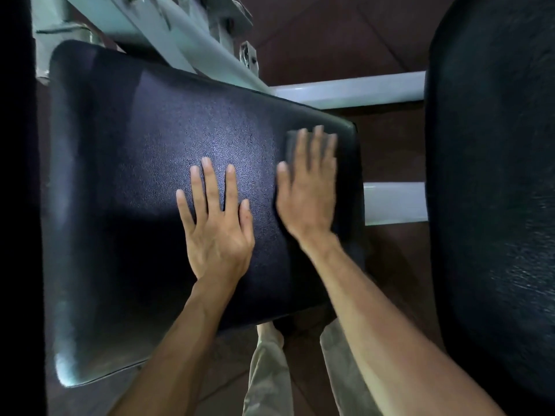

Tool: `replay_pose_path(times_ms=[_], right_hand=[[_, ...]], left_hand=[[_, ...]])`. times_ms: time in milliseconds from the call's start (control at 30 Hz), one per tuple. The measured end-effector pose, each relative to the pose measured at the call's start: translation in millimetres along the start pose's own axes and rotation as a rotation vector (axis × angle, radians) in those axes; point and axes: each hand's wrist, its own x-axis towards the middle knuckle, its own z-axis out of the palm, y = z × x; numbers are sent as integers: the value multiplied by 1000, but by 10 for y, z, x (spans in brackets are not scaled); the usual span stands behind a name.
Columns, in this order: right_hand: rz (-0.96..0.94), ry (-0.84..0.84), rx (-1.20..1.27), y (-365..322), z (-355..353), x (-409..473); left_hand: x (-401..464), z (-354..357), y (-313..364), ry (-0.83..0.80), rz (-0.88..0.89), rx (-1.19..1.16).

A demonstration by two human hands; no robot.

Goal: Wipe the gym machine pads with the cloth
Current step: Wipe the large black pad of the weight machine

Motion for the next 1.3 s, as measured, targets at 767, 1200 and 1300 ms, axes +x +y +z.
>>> replay_pose_path(times_ms=[767, 1200, 1300], right_hand=[[-177, -198, -99, 334, -85, -1132], [-278, -29, 116, 406, -6, -870], [-255, -115, 152, 423, -202, -887]], left_hand=[[-8, -4, 8, -6, -1, 0], [-10, 6, -2, -37, -7, 13], [7, -67, 1, -78, -4, -12]])
